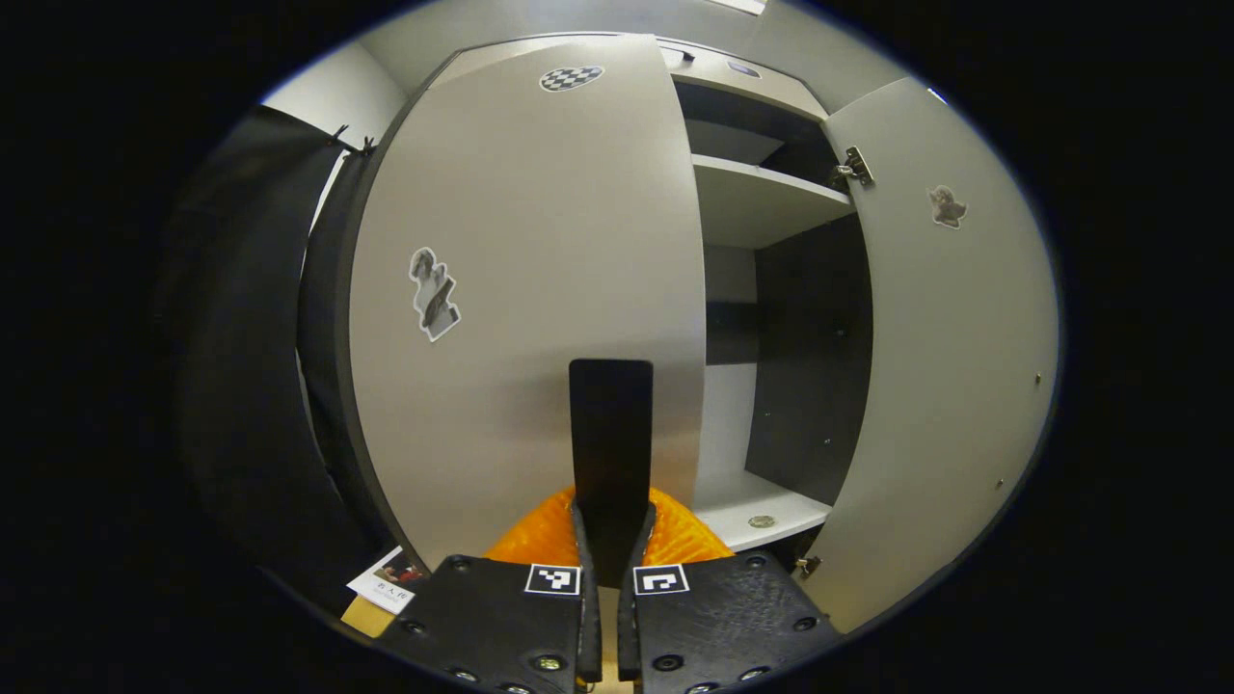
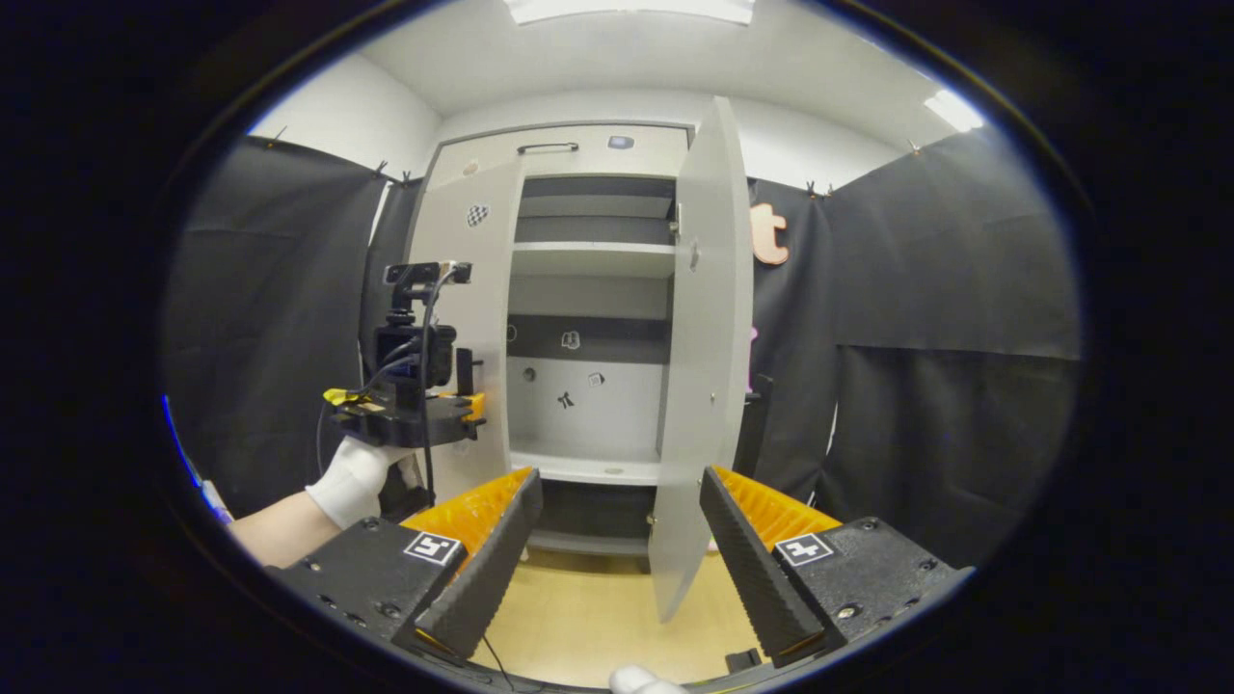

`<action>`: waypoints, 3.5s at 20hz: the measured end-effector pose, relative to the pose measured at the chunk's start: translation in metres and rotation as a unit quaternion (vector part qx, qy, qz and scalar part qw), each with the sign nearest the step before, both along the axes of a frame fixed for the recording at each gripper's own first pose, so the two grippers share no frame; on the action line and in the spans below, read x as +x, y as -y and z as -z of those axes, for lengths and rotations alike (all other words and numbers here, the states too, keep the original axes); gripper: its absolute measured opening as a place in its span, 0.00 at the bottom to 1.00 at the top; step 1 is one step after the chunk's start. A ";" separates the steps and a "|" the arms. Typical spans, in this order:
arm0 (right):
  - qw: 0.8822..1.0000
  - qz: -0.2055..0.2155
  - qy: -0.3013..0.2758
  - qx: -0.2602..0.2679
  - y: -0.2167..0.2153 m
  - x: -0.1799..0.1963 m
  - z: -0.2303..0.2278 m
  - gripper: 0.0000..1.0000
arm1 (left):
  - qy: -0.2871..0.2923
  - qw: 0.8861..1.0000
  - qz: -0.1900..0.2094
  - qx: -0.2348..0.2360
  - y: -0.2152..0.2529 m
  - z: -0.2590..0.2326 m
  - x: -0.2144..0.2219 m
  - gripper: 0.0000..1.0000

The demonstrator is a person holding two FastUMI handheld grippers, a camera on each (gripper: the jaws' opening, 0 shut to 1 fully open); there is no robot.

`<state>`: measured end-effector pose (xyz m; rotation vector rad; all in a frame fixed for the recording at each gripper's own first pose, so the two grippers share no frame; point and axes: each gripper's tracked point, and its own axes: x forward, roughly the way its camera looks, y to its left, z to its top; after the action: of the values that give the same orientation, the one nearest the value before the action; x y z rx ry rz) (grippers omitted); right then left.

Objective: Open the right door of the double-door shoe cabinet with the right hand, and open the left door with the left hand.

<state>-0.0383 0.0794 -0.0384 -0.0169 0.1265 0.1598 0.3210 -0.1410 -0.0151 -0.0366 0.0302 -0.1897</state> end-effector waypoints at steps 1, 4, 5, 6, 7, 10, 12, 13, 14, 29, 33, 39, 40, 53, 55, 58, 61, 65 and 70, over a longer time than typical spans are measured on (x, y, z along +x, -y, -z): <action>1.000 -0.001 0.000 0.000 -0.001 -0.003 0.000 1.00 | 0.000 1.000 0.005 -0.001 -0.003 0.001 -0.006 0.06; 1.000 -0.007 -0.002 0.003 -0.009 -0.011 0.005 1.00 | 0.003 1.000 0.010 -0.004 -0.012 0.002 -0.012 0.02; 1.000 -0.009 -0.003 0.004 -0.012 -0.013 0.006 1.00 | 0.004 1.000 0.008 -0.008 -0.017 0.002 -0.016 0.00; 1.000 -0.011 -0.004 0.005 -0.014 -0.015 0.006 1.00 | 0.005 1.000 0.006 -0.007 -0.021 0.003 -0.020 0.02; 1.000 -0.013 -0.004 0.006 -0.016 -0.018 0.006 1.00 | 0.010 1.000 0.004 -0.004 -0.024 0.002 -0.024 0.02; 1.000 -0.020 -0.003 0.006 -0.025 -0.026 0.006 1.00 | 0.014 1.000 -0.001 0.002 -0.041 0.002 -0.041 0.02; 1.000 -0.026 -0.003 0.010 -0.032 -0.027 0.011 1.00 | 0.014 1.000 0.000 -0.003 -0.048 0.003 -0.048 0.01; 1.000 -0.029 -0.003 0.010 -0.035 -0.028 0.011 1.00 | 0.015 1.000 -0.001 -0.002 -0.053 0.003 -0.051 0.00; 0.999 -0.031 -0.002 0.011 -0.038 -0.029 0.011 1.00 | 0.013 1.000 -0.003 0.000 -0.058 0.003 -0.055 0.00; 0.998 -0.061 -0.005 0.020 -0.080 -0.036 0.008 1.00 | 0.020 0.998 -0.052 0.018 -0.175 0.013 -0.083 0.00; 0.998 -0.065 -0.006 0.022 -0.089 -0.038 0.007 1.00 | 0.011 0.998 -0.053 -0.018 -0.204 0.018 -0.079 0.00; 0.997 -0.070 -0.010 0.023 -0.102 -0.037 0.009 1.00 | 0.016 0.999 -0.039 0.005 -0.205 0.018 -0.079 0.00; 0.997 -0.068 -0.011 0.024 -0.101 -0.038 0.009 1.00 | 0.014 0.999 -0.039 0.008 -0.205 0.019 -0.078 0.00; 0.998 -0.058 -0.006 0.025 -0.092 -0.049 0.005 1.00 | 0.007 0.999 -0.047 0.008 -0.222 0.023 -0.120 0.51; 0.998 -0.058 -0.006 0.025 -0.093 -0.050 0.004 1.00 | 0.017 0.997 -0.079 0.012 -0.242 0.019 -0.132 1.00; 0.998 -0.055 -0.004 0.021 -0.089 -0.052 0.004 1.00 | 0.007 0.996 -0.091 0.002 -0.245 0.023 -0.152 0.94; 0.999 -0.047 -0.001 0.021 -0.083 -0.051 0.001 1.00 | 0.003 0.994 -0.107 0.001 -0.245 0.022 -0.175 0.95; 0.999 -0.040 0.007 0.018 -0.069 -0.050 -0.006 1.00 | 0.014 0.994 -0.111 0.000 -0.224 0.004 -0.210 0.95; 0.999 -0.034 0.013 0.022 -0.043 -0.045 -0.014 1.00 | 0.042 0.994 -0.101 0.024 -0.175 -0.037 -0.241 0.95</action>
<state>-0.0834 0.1223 -0.0246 0.0201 0.0974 0.2303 0.0802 0.0342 0.0219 0.0161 -0.0528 0.0123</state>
